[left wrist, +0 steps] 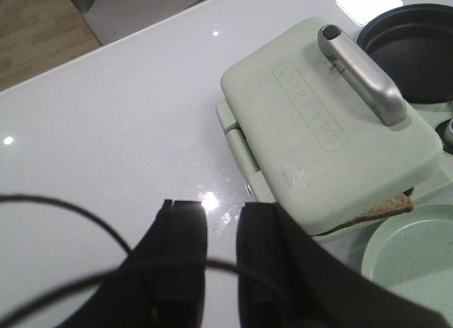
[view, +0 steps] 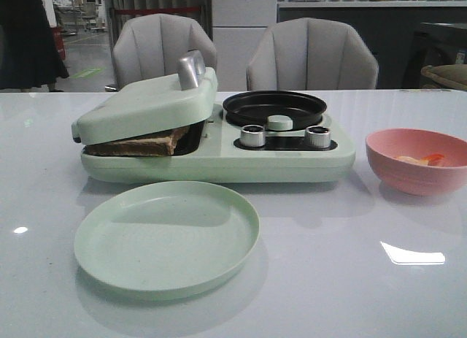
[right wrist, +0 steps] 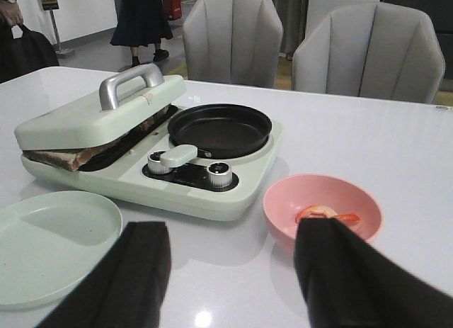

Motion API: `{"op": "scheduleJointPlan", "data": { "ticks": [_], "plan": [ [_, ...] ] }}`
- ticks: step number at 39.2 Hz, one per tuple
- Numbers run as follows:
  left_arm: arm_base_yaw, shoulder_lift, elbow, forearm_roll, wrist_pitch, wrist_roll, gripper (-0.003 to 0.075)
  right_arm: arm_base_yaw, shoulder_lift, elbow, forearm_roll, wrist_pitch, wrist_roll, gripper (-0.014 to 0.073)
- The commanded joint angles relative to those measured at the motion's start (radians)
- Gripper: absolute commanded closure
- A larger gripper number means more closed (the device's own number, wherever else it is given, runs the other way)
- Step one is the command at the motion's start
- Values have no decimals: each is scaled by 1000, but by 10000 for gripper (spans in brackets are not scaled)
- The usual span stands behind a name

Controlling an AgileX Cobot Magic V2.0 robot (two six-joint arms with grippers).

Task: Make breakfast with bread and shrimp
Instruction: 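Release the lid handle and withdraw the left gripper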

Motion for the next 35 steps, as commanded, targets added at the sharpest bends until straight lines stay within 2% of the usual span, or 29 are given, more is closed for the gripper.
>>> {"op": "scheduleJointPlan", "data": {
  "ticks": [1,13,23,35],
  "plan": [
    [3,-112,58,2,-128,-32,514,-5,10,-27,-4,-77,-2,102],
    [3,-432,377,0,-304,-82,514,-5,10,-27,-4,-77,-2,102],
    [3,-701,602,-40,-325,-82,514,-5,10,-27,-4,-77,-2,102],
    [3,-1036,785,-120,-325,-82,514,-5,10,-27,-4,-77,-2,102]
  ]
}}
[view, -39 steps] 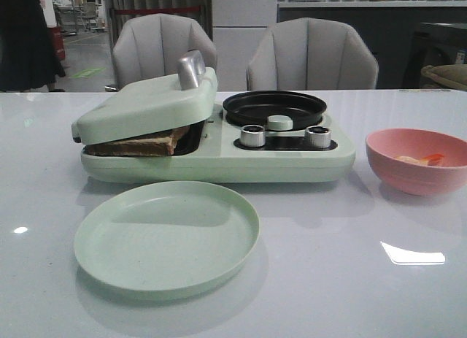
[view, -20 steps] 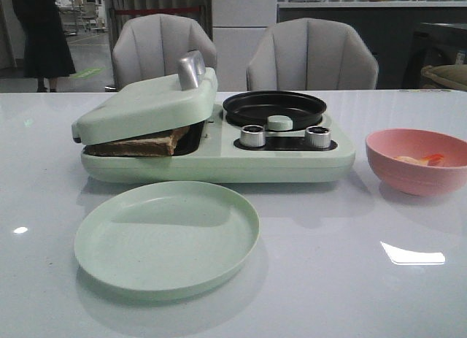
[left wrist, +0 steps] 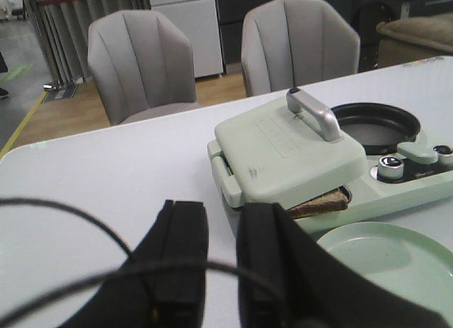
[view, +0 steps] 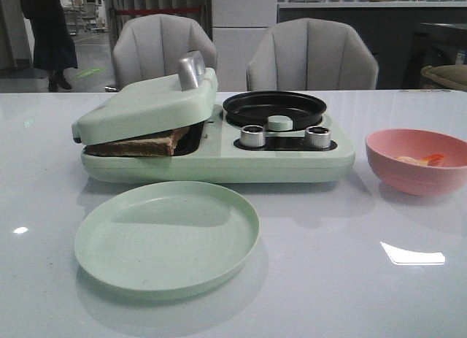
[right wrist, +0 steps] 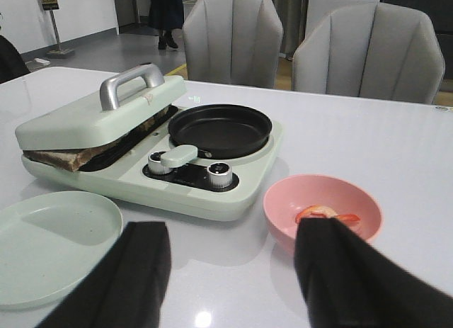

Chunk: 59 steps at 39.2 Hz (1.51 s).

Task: Make breakfast with bread and shrimp
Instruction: 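Release the lid handle and withdraw the left gripper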

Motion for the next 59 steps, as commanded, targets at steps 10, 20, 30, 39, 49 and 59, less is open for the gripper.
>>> {"op": "scheduleJointPlan", "data": {
  "ticks": [10,20,30,39,49,59],
  "plan": [
    [-1,-178,123,-47,-83,-11,514,-5,10,-27,-4,-76,-2,102],
    [-1,-178,127,-47,-92,-11,578,-5,10,-27,-4,-76,-2,102],
    [-1,-178,127,-47,-96,-11,606,-5,10,-27,-4,-76,-2,102],
    [-1,-178,127,-47,-96,-11,606,-5,10,-27,-4,-77,-2,102],
    [-1,-178,127,-47,-96,-11,606,-5,10,-27,-4,-78,-2,102],
    [-1,-178,127,-47,-96,-11,606,-5,10,-29,-4,-126,-2,102]
  ]
}}
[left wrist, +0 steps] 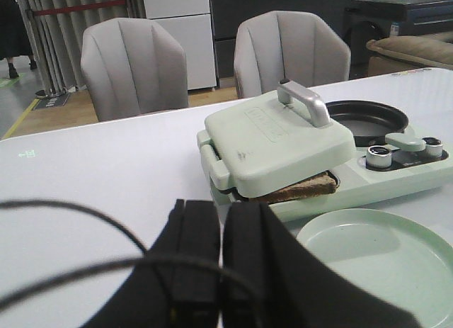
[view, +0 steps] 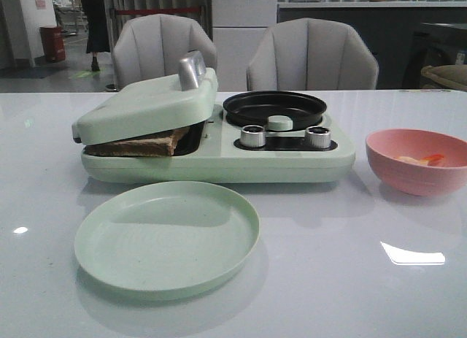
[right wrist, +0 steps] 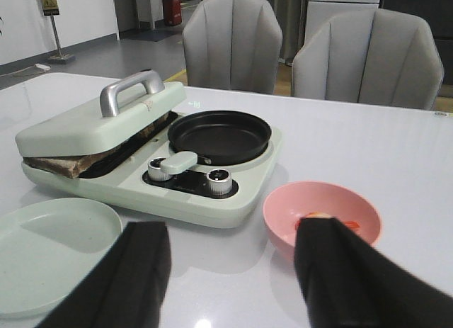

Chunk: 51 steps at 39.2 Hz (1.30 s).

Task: Make breakfast with bread and shrimp
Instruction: 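Release the lid handle and withdraw the left gripper, then reach the right gripper down and grasp the pink bowl rim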

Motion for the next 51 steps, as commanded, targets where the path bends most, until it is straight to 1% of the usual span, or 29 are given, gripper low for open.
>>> {"op": "scheduleJointPlan", "data": {
  "ticks": [1,8,16,19,25,38,51],
  "plan": [
    [-1,-9,-27,-13,-88,-11,606,-5,10,-32,-4,-112,-2,102],
    [-1,-9,-27,-13,-90,-11,606,-5,56,-98,-4,-108,-2,102],
    [-1,-9,-27,-13,-90,-11,606,-5,197,-214,1,-66,-2,102],
    [-1,-9,-27,-13,-90,-11,606,-5,239,-234,15,-65,-2,102],
    [-1,-9,-27,-13,-90,-11,606,-5,278,-236,83,-72,-2,102],
    [-1,-9,-27,-13,-90,-11,606,-4,279,-233,83,-46,-2,102],
    [-1,-9,-27,-13,-90,-11,606,-5,279,-236,86,-52,-2,102]
  ]
}}
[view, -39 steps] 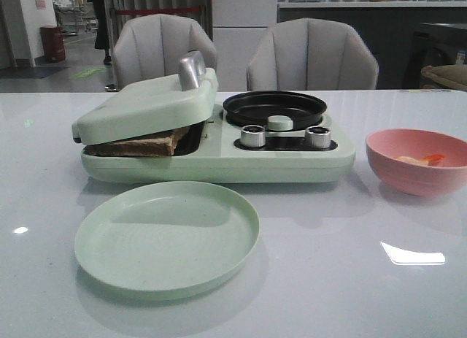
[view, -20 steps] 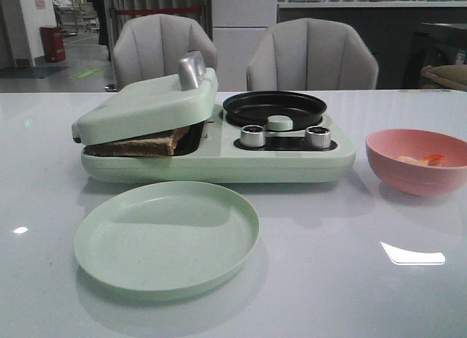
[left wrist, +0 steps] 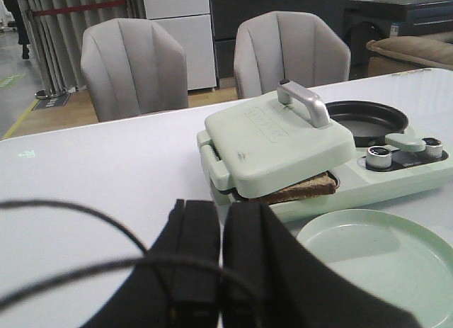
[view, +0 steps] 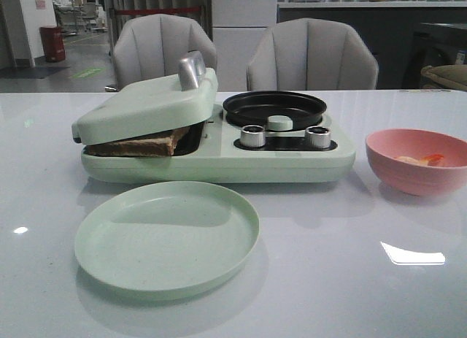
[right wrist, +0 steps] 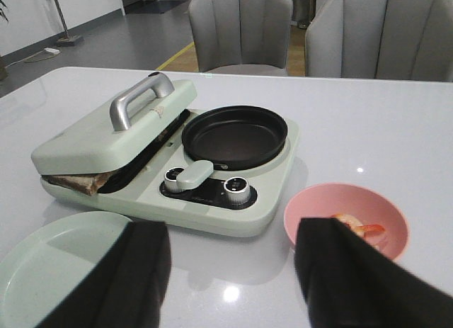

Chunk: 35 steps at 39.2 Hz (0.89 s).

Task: Make breakfast with bread and shrimp
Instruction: 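Reach the right gripper down and grasp the pink bowl rim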

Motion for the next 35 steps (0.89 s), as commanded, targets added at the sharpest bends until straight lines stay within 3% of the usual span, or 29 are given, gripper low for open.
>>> {"op": "scheduleJointPlan", "data": {
  "ticks": [1,19,35],
  "plan": [
    [-1,-9,-27,-13,-90,-9,606,-4,13,-40,9,-79,-2,102],
    [-1,-9,-27,-13,-90,-9,606,-26,382,-261,47,57,29,102],
    [-1,-9,-27,-13,-90,-9,606,-311,725,-476,101,178,43,102]
  ]
}}
